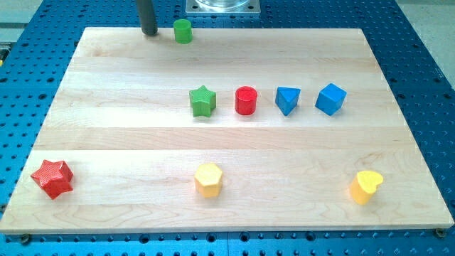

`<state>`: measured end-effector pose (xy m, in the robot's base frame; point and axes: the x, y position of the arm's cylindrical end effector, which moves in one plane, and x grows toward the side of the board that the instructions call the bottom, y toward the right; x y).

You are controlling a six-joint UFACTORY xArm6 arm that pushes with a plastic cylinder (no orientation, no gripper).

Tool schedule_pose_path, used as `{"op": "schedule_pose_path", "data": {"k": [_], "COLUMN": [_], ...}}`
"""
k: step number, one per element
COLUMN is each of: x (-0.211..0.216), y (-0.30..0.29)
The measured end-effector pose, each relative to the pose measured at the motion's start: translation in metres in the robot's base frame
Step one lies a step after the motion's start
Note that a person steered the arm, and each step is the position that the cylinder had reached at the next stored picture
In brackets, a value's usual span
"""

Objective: Place the yellow hexagon left to the green circle

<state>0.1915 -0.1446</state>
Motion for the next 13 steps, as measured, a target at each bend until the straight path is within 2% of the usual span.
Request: {"op": "schedule_pose_path", "data": {"k": [1,2,3,4,5,6,7,8,9,10,11,13], "x": [0.003,0.058,0.109,0.150,0.138,0.101,0.100,0.102,0.088,0.141,0.177,0.183], "y": [0.075,0.158,0.145,0.165,0.259,0.266,0.209,0.121,0.066,0.053,0.056,0.037]}}
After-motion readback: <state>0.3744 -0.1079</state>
